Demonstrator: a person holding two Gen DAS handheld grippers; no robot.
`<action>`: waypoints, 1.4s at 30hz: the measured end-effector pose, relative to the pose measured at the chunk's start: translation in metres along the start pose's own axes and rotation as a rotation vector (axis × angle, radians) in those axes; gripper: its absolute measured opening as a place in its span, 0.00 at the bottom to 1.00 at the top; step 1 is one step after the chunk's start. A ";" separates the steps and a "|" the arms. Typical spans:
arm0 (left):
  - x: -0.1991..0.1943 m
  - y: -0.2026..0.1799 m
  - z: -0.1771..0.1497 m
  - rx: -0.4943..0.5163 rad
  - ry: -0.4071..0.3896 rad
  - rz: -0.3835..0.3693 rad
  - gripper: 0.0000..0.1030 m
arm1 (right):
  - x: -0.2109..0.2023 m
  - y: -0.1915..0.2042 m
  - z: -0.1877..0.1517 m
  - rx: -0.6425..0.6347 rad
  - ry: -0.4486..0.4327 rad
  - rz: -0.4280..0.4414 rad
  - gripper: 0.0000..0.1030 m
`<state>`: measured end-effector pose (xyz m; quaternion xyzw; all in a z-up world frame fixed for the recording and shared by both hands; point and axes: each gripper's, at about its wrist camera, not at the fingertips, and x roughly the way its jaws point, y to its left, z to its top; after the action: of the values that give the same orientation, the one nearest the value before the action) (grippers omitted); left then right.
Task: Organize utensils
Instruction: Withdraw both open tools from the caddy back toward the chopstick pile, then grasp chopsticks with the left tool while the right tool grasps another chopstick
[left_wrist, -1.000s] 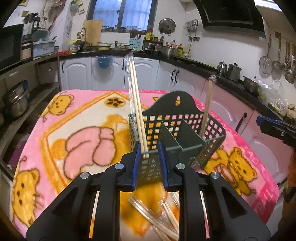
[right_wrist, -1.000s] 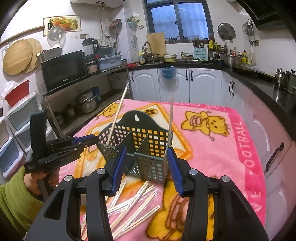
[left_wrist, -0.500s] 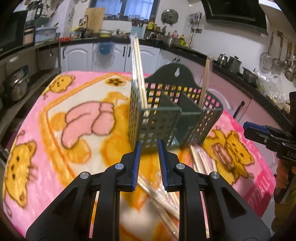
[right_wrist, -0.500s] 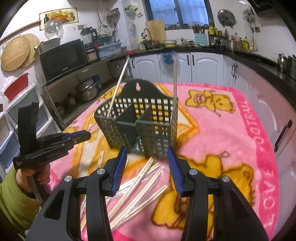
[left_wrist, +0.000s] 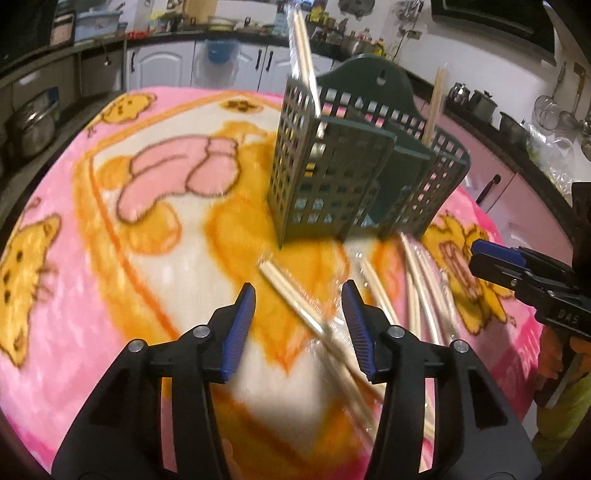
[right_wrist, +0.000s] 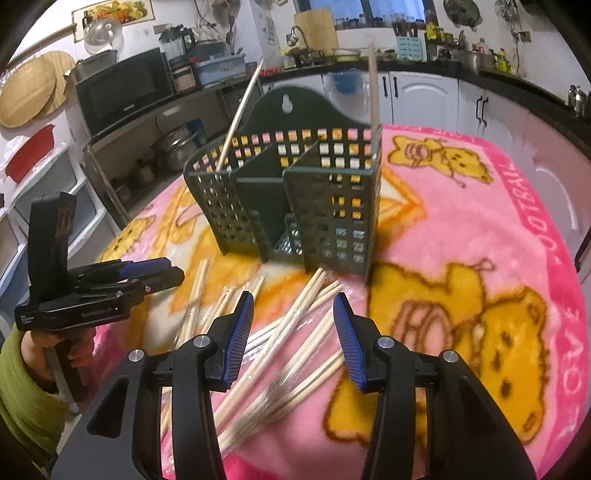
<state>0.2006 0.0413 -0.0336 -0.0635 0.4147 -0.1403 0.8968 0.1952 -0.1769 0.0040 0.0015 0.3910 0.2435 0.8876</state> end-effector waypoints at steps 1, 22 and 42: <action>0.002 0.001 -0.001 -0.005 0.012 -0.002 0.45 | 0.005 0.000 0.000 0.002 0.010 -0.001 0.42; 0.040 0.017 0.021 -0.115 0.121 -0.032 0.47 | 0.068 -0.001 0.008 0.036 0.085 -0.091 0.42; 0.045 0.030 0.031 -0.182 0.124 -0.004 0.08 | 0.052 -0.017 0.013 0.116 0.051 -0.071 0.12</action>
<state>0.2580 0.0562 -0.0528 -0.1367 0.4803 -0.1078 0.8597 0.2417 -0.1665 -0.0261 0.0326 0.4268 0.1886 0.8838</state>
